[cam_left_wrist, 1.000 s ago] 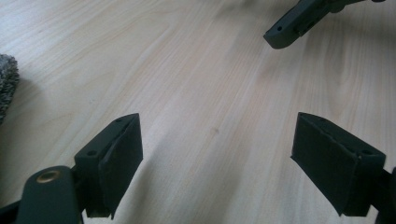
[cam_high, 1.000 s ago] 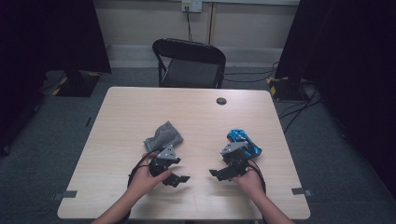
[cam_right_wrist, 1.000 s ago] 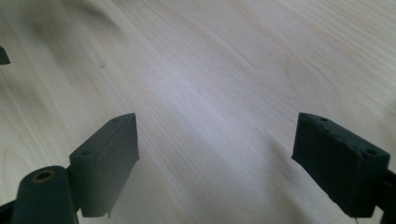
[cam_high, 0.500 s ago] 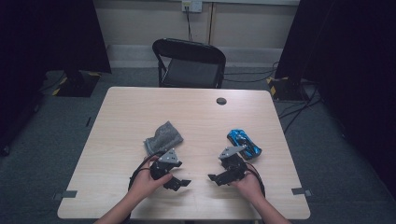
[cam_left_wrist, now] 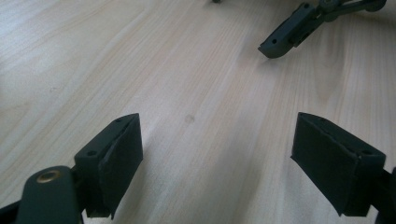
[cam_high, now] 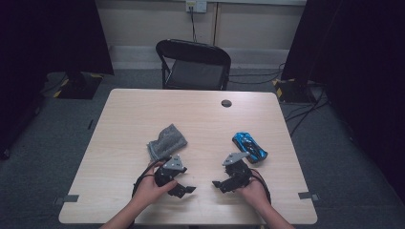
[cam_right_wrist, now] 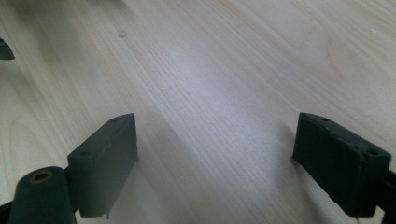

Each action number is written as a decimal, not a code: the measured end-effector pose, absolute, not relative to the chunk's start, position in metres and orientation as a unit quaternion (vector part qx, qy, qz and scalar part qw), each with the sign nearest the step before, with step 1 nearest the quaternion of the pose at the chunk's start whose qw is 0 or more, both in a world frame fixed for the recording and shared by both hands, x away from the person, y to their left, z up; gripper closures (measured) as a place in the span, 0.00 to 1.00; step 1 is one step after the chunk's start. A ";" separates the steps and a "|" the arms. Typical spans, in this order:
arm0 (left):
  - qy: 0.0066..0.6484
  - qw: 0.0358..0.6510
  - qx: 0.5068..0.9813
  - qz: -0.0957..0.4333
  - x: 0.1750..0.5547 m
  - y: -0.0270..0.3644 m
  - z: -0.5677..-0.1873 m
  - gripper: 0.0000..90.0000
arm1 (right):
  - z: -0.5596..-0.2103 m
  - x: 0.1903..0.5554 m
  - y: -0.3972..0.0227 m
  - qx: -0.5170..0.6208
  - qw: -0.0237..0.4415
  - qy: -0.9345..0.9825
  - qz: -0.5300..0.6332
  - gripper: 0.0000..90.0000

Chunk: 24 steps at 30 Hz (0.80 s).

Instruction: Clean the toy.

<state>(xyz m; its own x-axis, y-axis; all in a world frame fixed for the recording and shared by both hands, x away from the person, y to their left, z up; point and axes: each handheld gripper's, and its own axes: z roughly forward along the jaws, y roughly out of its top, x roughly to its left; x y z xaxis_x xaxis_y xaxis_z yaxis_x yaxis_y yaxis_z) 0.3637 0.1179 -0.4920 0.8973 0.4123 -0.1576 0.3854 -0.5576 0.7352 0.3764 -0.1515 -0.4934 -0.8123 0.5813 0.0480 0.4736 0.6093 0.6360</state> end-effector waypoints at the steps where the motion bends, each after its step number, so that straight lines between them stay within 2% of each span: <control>1: 0.226 0.413 0.882 0.018 0.363 0.118 -0.492 0.18 | -0.494 0.376 -0.151 0.295 0.083 0.893 0.329 0.15; 24: 0.202 0.407 0.891 0.029 0.358 0.115 -0.502 0.17 | -0.500 0.369 -0.153 0.287 0.107 0.885 0.351 0.12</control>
